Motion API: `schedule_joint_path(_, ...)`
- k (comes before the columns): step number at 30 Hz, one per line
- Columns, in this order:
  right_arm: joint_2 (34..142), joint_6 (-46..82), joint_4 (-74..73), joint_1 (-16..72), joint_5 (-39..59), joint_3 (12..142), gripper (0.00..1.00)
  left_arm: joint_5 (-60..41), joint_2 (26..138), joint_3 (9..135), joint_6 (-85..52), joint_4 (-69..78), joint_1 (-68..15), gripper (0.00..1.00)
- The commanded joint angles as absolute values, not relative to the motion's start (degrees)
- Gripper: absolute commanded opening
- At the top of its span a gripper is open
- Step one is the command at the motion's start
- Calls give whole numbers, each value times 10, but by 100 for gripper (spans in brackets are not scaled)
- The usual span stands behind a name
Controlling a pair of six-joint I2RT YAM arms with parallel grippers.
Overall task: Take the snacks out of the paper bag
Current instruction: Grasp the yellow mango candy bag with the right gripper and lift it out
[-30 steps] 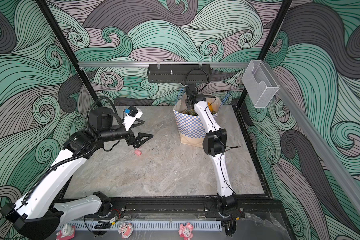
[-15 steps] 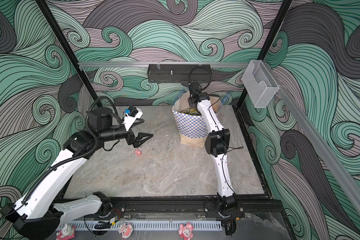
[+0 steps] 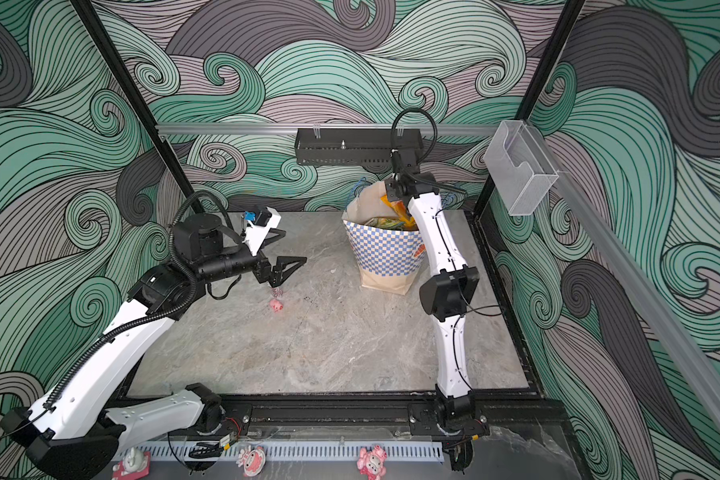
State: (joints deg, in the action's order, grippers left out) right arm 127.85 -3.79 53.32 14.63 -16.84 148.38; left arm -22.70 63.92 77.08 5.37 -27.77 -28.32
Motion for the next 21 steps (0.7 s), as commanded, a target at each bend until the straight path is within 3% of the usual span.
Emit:
schedule_joint_path(1,1219,-25,481,150,-180,1503,0,-185,639,788,22,-254,-285,99)
schedule_joint_path(15,1130,0,429,154,-120,1542,0,-208,651,819,11,-258,-285,99)
schedule_joint_path(21,1048,87,452,159,-25,1528,0,-230,650,831,23,-260,-285,99)
